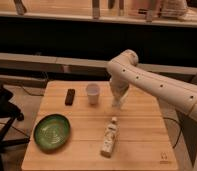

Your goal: Place the white sponge in the ceramic cup

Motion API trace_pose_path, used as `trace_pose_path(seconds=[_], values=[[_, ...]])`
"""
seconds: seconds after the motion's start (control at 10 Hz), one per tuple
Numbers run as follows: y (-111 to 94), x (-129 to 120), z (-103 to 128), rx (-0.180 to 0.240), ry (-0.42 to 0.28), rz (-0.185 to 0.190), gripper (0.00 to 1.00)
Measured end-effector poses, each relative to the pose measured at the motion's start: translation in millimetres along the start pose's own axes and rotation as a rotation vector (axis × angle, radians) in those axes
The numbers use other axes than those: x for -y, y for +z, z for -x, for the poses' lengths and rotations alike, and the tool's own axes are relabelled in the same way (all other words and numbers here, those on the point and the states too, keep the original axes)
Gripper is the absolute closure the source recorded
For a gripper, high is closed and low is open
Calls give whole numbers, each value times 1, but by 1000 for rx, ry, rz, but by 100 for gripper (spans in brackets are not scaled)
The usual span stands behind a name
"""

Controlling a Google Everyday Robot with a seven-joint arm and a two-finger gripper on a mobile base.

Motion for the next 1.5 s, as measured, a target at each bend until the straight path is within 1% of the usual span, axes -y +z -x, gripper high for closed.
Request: trace_pose_path(seconds=[0.3,0.5,0.6,0.9,1.1,1.2,1.3,1.5], values=[[-5,15,0,-11,-36,-15,100],[-1,41,-2,-15,-71,-33,100],[-2,51,3,-18,-86,-39,100],[-3,71,10,-28,-131,-49,100],[-1,81,4,-31,-142,-58,100],[0,91,4,-29,-151,-65,100],[-1,96,5,-27,-158,-71,100],[1,98,3,-29,-166,-69,100]])
